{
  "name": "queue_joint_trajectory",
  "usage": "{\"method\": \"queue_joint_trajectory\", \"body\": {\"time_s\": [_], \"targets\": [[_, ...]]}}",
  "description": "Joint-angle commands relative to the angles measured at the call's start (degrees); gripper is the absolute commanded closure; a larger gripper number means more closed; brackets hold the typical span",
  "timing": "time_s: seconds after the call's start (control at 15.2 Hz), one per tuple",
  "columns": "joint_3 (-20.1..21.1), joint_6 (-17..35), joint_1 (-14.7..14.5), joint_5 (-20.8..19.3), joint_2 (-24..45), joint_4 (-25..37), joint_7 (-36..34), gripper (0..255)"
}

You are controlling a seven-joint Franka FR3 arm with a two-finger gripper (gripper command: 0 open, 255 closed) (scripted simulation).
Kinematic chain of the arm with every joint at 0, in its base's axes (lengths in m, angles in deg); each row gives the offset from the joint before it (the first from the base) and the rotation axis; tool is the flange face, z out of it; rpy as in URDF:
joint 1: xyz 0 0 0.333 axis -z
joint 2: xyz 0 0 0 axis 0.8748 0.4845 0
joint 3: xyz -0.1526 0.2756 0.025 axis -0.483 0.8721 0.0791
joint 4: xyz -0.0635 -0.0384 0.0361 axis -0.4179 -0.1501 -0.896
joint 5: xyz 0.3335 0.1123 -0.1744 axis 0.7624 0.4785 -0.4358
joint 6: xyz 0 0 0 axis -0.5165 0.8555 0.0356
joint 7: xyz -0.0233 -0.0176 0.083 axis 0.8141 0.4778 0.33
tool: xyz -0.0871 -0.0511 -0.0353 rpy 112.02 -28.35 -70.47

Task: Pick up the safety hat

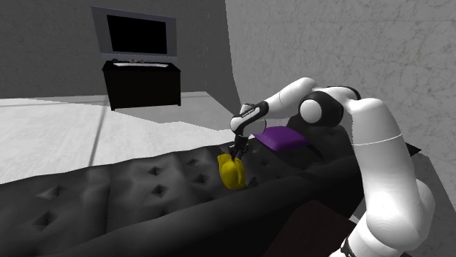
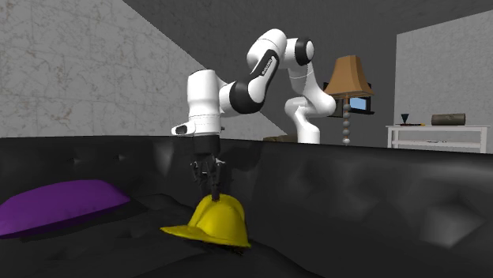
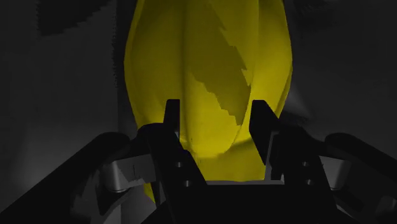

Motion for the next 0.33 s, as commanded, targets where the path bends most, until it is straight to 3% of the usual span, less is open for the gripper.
{"method": "queue_joint_trajectory", "body": {"time_s": [0.0,0.26], "targets": [[-0.19,-0.80,-0.03,-0.19,-1.12,-0.20,-0.10,255],[-0.38,-1.87,-0.15,-0.45,-2.25,-0.25,-0.36,255]]}}
